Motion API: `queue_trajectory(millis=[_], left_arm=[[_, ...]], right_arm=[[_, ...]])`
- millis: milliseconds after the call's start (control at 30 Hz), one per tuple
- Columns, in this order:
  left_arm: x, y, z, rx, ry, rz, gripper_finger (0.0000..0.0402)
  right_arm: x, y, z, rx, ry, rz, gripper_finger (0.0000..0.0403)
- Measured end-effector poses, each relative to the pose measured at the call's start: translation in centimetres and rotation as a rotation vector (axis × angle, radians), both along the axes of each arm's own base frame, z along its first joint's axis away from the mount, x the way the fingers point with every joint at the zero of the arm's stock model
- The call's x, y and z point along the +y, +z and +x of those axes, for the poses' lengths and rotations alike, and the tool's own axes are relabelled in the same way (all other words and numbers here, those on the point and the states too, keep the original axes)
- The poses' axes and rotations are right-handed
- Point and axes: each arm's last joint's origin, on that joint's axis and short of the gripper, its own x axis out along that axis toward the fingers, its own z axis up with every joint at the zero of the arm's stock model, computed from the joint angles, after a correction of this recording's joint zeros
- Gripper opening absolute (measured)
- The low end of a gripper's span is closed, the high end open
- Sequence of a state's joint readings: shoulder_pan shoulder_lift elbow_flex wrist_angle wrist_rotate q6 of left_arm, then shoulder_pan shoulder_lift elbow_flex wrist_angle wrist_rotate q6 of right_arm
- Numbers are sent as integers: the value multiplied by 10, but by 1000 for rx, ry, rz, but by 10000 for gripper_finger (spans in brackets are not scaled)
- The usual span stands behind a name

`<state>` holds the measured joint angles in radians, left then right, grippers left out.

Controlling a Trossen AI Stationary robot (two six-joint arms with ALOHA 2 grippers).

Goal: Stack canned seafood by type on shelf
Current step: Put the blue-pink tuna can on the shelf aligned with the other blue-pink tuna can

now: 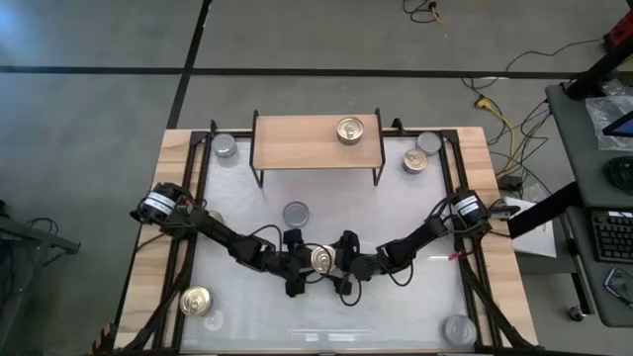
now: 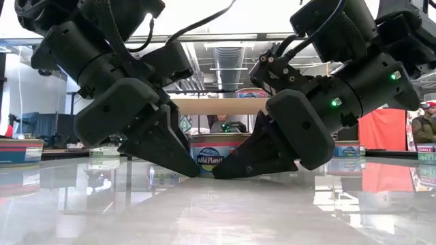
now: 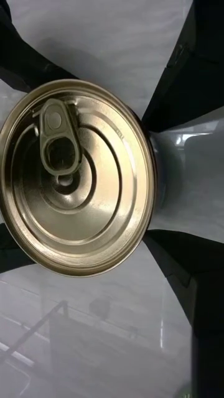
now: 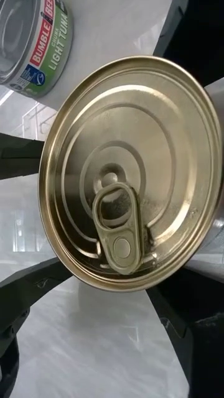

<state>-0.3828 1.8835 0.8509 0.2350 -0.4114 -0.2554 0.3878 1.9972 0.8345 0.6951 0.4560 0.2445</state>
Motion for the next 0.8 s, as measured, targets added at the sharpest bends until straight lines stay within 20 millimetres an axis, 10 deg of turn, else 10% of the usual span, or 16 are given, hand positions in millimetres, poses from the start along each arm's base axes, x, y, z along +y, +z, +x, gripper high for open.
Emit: queue_trajectory(millis=[800], left_arm=[[-4, 0, 2, -31, 19, -43, 270]], right_arm=[[-4, 1, 2, 17, -36, 37, 382]])
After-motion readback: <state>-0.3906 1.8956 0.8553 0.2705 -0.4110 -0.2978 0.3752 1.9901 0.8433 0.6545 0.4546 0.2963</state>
